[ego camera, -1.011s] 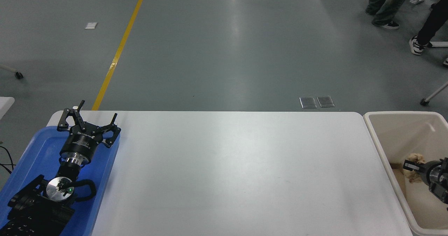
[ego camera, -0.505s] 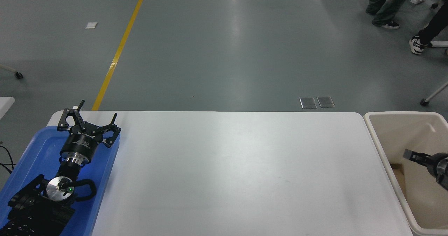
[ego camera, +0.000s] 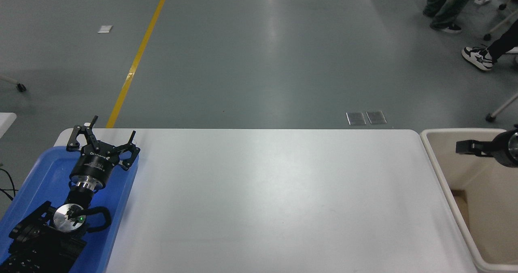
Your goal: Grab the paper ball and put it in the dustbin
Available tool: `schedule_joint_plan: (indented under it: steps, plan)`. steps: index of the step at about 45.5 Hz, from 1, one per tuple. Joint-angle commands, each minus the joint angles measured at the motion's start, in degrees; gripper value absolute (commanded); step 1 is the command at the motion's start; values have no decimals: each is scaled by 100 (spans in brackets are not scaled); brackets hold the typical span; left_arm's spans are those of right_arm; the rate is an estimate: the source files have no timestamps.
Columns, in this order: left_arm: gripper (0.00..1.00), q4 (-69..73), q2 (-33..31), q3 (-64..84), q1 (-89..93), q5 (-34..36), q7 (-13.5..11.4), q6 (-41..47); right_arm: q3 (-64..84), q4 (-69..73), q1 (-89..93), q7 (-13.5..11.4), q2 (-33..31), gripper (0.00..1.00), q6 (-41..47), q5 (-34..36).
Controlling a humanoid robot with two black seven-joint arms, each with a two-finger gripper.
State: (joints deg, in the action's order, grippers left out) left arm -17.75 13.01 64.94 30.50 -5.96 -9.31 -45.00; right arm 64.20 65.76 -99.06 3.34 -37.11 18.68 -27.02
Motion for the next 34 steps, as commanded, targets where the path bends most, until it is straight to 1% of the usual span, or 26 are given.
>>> schedule_joint_plan:
  steps: [1, 5, 8, 11, 16, 20, 34]
  plan:
    - [99, 0, -1, 1, -9, -1, -1, 0, 682, 2633, -2432, 0, 949, 100, 725, 1153]
    - [99, 0, -1, 1, -9, -1, -1, 0, 664, 2819, -2705, 0, 1573, 100, 733, 1663]
    - [99, 0, -1, 1, -9, -1, -9, 0, 655, 2819, -2890, 9, 2135, 100, 742, 1875]
    - [99, 0, -1, 1, -18, -1, -9, 0, 655, 2819, -2987, 9, 2575, 100, 760, 2007]
    - [99, 0, -1, 10, -18, -10, -9, 0, 673, 2793, -3066, 9, 3305, 100, 760, 2428]
    - [99, 0, -1, 10, -18, -1, -9, 0, 673, 2766, -3119, 9, 3526, 100, 760, 2692]
    - [99, 0, -1, 19, -26, -10, -9, 0, 769, 2749, -3128, 9, 3570, 100, 865, 2728]
